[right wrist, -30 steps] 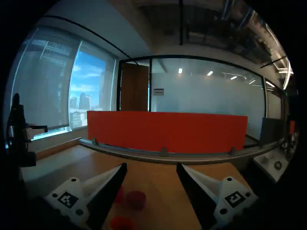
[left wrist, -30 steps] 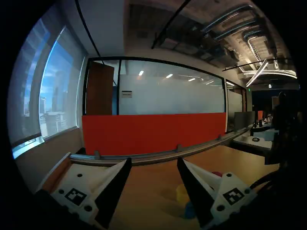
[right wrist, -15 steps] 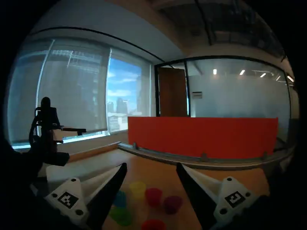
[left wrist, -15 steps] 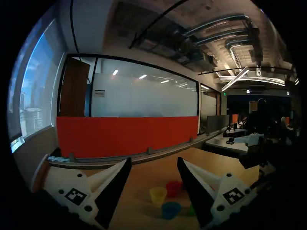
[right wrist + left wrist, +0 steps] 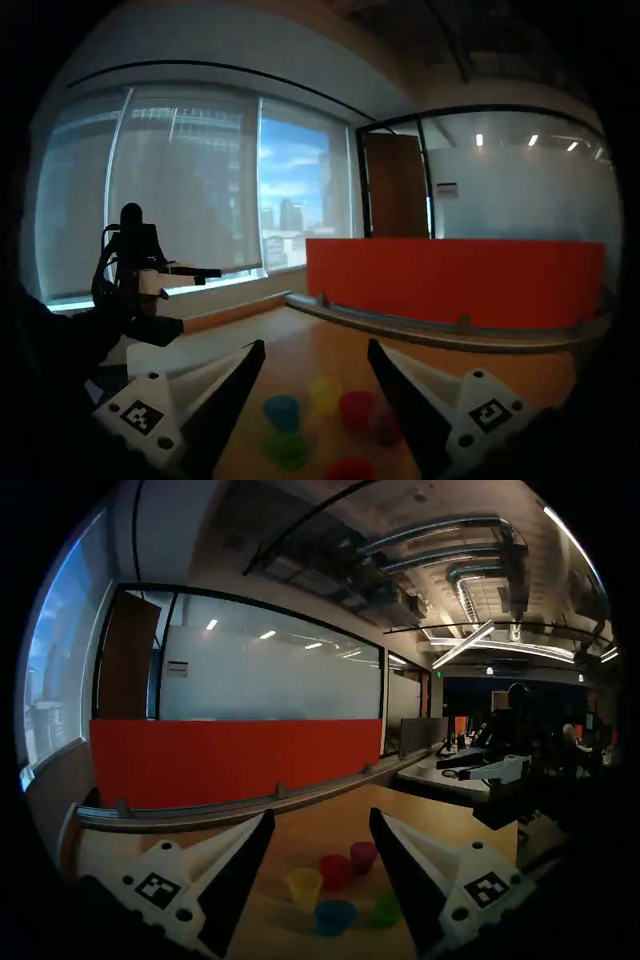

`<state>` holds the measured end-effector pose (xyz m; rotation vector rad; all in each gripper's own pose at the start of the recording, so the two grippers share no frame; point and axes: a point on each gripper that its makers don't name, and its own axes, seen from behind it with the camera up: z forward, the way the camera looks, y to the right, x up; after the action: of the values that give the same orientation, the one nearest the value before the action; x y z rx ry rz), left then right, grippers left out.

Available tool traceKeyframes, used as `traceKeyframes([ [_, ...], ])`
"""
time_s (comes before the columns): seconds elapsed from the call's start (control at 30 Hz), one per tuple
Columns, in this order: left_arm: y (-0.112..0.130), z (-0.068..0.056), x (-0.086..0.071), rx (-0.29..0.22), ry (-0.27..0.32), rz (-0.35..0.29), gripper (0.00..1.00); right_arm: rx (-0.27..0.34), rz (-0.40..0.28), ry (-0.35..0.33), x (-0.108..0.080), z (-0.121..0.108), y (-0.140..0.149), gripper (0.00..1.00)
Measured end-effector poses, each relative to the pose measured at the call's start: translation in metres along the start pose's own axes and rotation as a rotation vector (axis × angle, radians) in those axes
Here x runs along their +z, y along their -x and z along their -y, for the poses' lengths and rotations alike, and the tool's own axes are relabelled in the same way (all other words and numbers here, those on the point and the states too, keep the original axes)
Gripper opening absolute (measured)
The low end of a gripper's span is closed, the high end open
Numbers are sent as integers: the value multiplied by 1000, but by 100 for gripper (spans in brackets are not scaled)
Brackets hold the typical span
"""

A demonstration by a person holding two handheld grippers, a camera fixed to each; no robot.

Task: Pour water

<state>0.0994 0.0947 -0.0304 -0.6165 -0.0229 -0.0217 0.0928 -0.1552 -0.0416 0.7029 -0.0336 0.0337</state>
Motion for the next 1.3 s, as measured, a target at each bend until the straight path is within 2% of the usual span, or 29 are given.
traceKeyframes([
  [0.17, 10, -5, 3, 19, 32, 40, 87, -5, 50, -45, 4, 10, 8, 100],
  [0.37, 25, -7, 11, 32, 60, 87, 87, -37, 123, -58, 9, 10, 26, 100],
  [0.63, 47, 0, 19, 41, 78, 147, 87, -69, 214, -91, 12, 12, 50, 100],
  [0.83, 65, 5, 26, 58, 87, 193, 87, -96, 247, -106, 15, 10, 60, 100],
  [1.07, 80, 8, 33, 70, 93, 214, 87, -112, 273, -128, 17, 11, 74, 100],
  [1.3, 108, 14, 39, 79, 84, 269, 87, -134, 312, -135, 18, 12, 94, 100],
])
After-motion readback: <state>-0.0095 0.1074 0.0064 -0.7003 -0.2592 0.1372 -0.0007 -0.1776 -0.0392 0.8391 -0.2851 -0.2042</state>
